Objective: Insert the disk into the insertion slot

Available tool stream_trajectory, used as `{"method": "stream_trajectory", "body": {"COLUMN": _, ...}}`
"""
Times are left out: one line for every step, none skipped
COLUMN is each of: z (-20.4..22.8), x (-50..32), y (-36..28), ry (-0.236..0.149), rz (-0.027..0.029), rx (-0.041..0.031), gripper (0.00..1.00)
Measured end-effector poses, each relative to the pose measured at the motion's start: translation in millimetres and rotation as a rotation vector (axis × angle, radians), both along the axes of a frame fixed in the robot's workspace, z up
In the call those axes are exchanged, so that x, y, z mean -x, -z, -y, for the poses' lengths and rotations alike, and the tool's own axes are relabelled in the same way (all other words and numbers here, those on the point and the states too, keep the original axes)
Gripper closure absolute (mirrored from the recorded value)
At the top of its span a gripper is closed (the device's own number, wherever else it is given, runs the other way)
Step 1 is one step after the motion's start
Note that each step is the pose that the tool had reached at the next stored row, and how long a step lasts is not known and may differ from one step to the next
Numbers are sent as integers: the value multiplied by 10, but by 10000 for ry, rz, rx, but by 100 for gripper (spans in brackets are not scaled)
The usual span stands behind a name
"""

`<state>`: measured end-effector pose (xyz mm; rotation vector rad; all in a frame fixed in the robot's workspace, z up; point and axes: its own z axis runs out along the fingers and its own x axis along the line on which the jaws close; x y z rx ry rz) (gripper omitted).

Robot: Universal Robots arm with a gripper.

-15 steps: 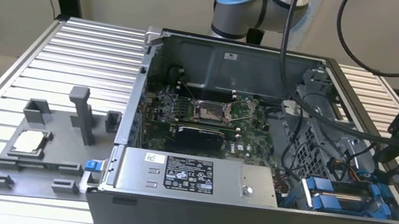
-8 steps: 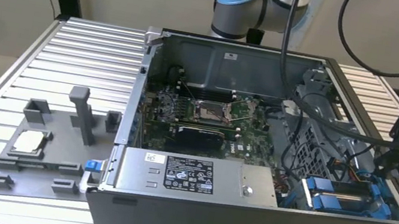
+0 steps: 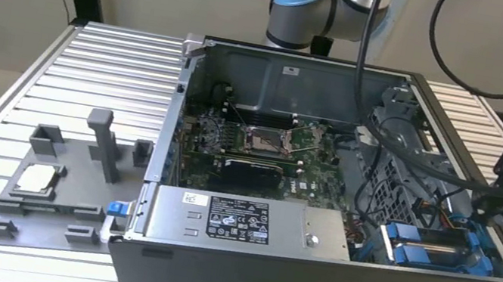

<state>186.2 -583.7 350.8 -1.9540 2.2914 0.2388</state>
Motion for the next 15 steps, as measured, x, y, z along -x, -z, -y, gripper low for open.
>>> {"method": "stream_trajectory", "body": {"z": 8, "x": 0, "y": 0, "ry": 0, "rz": 0, "rx": -3, "gripper": 0}}
{"method": "stream_trajectory", "body": {"z": 13, "x": 0, "y": 2, "ry": 0, "rz": 0, "rx": -5, "gripper": 0}}
{"method": "stream_trajectory", "body": {"z": 15, "x": 0, "y": 5, "ry": 0, "rz": -1, "rx": -10, "gripper": 0}}
{"method": "stream_trajectory", "body": {"z": 16, "x": 0, "y": 9, "ry": 0, "rz": -1, "rx": -16, "gripper": 0}}
{"method": "stream_trajectory", "body": {"z": 16, "x": 0, "y": 14, "ry": 1, "rz": -1, "rx": -28, "gripper": 0}}
{"method": "stream_trajectory", "body": {"z": 16, "x": 0, "y": 17, "ry": 1, "rz": -1, "rx": -42, "gripper": 0}}
{"method": "stream_trajectory", "body": {"z": 16, "x": 0, "y": 20, "ry": 1, "rz": -1, "rx": -52, "gripper": 0}}
{"method": "stream_trajectory", "body": {"z": 16, "x": 0, "y": 23, "ry": 2, "rz": -1, "rx": -61, "gripper": 0}}
{"method": "stream_trajectory", "body": {"z": 16, "x": 0, "y": 26, "ry": 2, "rz": -1, "rx": -66, "gripper": 0}}
{"method": "stream_trajectory", "body": {"z": 16, "x": 0, "y": 28, "ry": 3, "rz": -1, "rx": -70, "gripper": 0}}
{"method": "stream_trajectory", "body": {"z": 16, "x": 0, "y": 29, "ry": 3, "rz": -1, "rx": -73, "gripper": 0}}
{"method": "stream_trajectory", "body": {"z": 16, "x": 0, "y": 29, "ry": 3, "rz": -1, "rx": -75, "gripper": 0}}
{"method": "stream_trajectory", "body": {"z": 16, "x": 0, "y": 30, "ry": 3, "rz": -1, "rx": -76, "gripper": 0}}
{"method": "stream_trajectory", "body": {"z": 16, "x": 0, "y": 30, "ry": 3, "rz": -1, "rx": -77, "gripper": 0}}
{"method": "stream_trajectory", "body": {"z": 16, "x": 0, "y": 31, "ry": 3, "rz": -1, "rx": -78, "gripper": 0}}
